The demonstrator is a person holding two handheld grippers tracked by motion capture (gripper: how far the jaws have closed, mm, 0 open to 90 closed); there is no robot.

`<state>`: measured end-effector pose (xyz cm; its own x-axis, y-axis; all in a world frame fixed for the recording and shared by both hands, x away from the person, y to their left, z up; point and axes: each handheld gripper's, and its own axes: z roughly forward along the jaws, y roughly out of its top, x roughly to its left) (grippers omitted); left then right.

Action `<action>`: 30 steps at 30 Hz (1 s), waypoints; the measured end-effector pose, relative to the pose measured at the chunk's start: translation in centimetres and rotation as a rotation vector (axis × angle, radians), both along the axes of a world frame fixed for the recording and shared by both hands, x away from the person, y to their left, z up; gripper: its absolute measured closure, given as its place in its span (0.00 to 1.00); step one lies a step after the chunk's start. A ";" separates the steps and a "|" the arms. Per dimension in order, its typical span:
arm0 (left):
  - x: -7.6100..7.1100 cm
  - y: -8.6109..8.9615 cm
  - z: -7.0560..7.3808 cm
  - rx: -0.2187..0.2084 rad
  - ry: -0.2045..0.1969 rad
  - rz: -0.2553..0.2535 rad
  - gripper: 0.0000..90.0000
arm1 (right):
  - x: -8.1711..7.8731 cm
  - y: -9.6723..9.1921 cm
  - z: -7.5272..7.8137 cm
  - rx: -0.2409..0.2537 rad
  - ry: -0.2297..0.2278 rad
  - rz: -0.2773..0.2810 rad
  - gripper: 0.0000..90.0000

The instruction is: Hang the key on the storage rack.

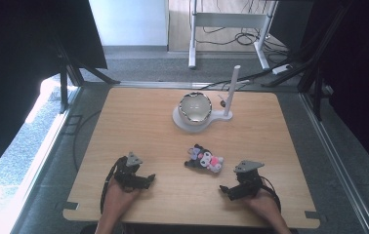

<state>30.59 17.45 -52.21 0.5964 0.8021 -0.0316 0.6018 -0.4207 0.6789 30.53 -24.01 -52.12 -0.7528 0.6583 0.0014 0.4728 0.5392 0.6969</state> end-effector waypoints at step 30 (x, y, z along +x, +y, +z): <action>0.0 0.0 0.0 0.001 0.000 0.000 0.08 | 0.3 0.0 0.5 -0.036 0.014 0.021 0.01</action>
